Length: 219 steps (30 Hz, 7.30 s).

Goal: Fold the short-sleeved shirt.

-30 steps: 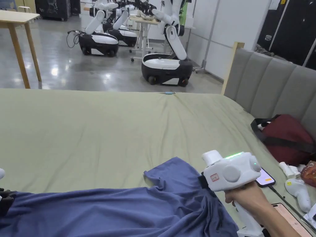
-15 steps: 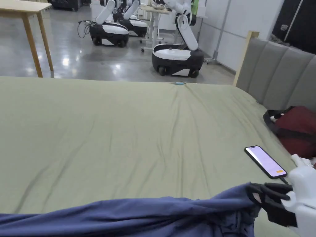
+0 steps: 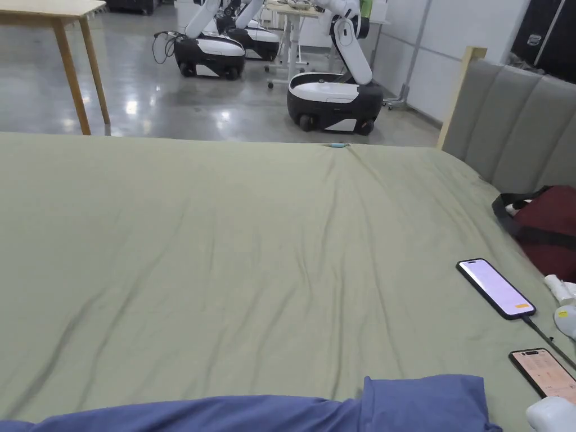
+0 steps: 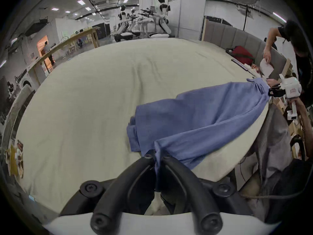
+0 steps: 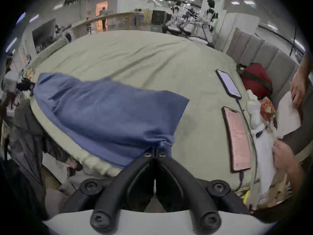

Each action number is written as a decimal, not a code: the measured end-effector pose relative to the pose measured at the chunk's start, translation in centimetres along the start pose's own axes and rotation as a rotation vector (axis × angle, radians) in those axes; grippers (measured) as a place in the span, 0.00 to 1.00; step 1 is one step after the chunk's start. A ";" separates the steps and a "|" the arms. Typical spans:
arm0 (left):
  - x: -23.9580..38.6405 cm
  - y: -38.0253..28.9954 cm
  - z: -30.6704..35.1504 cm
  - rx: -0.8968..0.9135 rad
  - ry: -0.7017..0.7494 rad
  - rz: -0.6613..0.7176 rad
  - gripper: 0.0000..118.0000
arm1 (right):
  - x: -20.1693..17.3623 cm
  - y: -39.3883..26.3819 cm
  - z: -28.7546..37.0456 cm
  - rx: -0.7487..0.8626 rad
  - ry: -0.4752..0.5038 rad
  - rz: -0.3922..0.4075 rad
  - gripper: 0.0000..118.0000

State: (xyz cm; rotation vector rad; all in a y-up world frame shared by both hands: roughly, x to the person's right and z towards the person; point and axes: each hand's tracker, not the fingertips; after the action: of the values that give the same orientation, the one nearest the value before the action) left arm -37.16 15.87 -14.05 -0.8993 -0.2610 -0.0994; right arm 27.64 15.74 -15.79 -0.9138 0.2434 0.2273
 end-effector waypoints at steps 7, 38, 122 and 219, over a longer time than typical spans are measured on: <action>0.5 0.5 -0.7 -0.003 0.020 -0.018 0.11 | 0.4 0.0 -1.4 0.018 -0.004 -0.040 0.04; -6.6 -0.1 1.7 0.119 -0.541 0.414 1.00 | -9.2 2.4 14.5 0.624 0.034 -0.050 0.00; 0.3 8.8 5.0 0.274 -0.504 0.467 0.51 | -9.2 1.9 12.9 0.536 0.067 -0.032 0.00; 25.4 14.0 -9.8 -0.072 -0.580 0.348 0.17 | -7.3 -0.7 13.3 0.555 0.077 -0.041 0.01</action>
State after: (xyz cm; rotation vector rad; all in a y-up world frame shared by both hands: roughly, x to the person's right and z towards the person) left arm -8.17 17.51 -23.75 -1.0201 -0.6359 0.4847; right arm 22.36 25.31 -5.23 -0.3762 0.3373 0.0771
